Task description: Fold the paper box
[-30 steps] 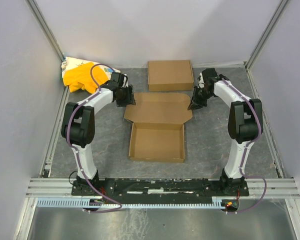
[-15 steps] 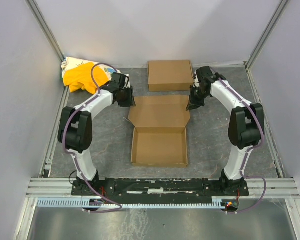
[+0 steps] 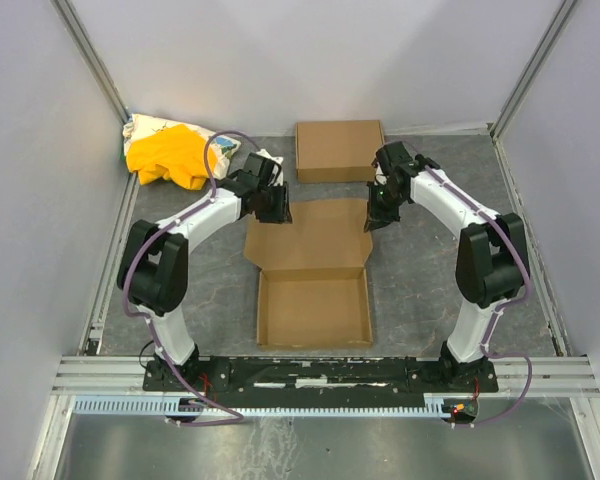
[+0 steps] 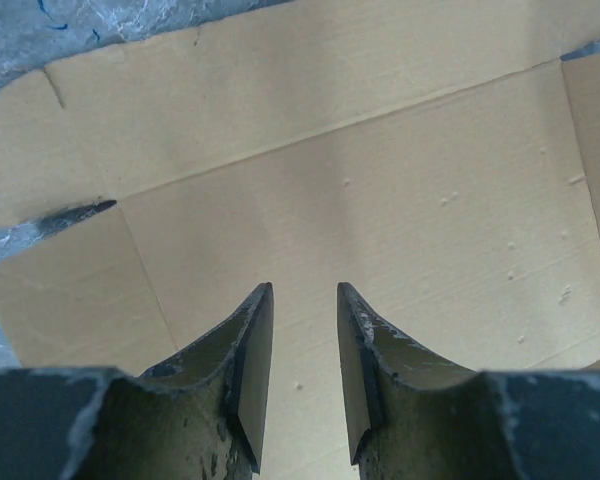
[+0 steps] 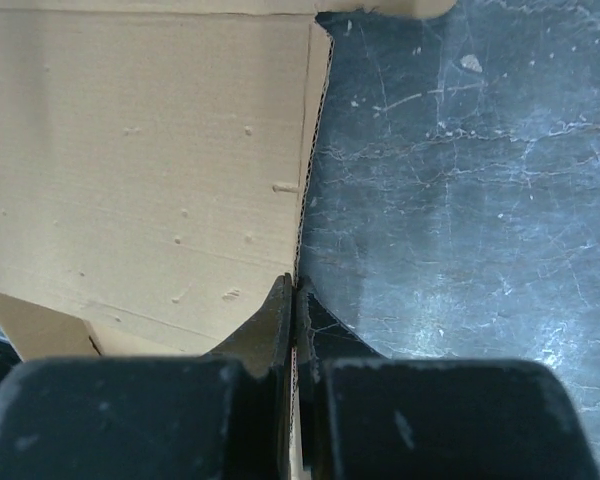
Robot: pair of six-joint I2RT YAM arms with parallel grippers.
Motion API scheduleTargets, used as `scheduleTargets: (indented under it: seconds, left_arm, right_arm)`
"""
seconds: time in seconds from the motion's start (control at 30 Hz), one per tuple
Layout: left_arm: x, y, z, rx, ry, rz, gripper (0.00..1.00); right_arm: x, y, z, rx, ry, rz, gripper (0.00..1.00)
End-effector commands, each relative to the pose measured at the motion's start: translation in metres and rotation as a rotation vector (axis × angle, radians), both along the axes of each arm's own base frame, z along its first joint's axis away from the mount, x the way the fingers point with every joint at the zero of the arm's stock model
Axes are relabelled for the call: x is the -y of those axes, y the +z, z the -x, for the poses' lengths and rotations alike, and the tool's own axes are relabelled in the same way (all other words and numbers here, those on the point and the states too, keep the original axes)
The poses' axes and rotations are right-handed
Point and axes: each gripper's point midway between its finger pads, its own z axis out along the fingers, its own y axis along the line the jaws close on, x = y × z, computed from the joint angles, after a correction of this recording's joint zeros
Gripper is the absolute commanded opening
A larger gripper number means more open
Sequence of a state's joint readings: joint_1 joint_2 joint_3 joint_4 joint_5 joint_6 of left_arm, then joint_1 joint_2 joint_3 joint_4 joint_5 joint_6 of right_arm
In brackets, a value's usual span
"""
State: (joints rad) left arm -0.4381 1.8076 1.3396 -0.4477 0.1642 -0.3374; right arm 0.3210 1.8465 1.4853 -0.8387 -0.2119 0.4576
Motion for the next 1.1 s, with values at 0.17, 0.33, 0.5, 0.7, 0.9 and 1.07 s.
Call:
scheduleTargets:
  seconds: [0.17,0.33,0.5,0.7,0.9,1.07]
  left_arm:
    - [-0.005,-0.006,-0.002,0.005,0.021,-0.025,0.38]
    - [-0.028,0.041,-0.011,0.117,0.081,-0.093,0.46]
    - [-0.061,0.07,-0.007,0.165,0.163,-0.148,0.61]
    - [-0.092,0.056,0.017,0.105,0.221,-0.204,0.64]
    - [-0.097,0.016,0.038,-0.004,0.215,-0.224,0.64]
    - [-0.095,0.001,0.044,-0.047,0.209,-0.224,0.63]
  right_arm:
    - [-0.007,0.016,0.0,0.064,0.003,0.024,0.03]
    - [0.003,0.027,-0.002,0.088,-0.009,0.065,0.21]
    - [0.015,0.032,-0.006,0.102,-0.027,0.115,0.5]
    - [0.022,0.022,-0.005,0.065,-0.007,0.143,0.52]
    - [0.027,0.01,0.0,0.034,-0.001,0.146,0.53]
    - [0.026,0.0,0.004,0.008,0.009,0.137,0.54]
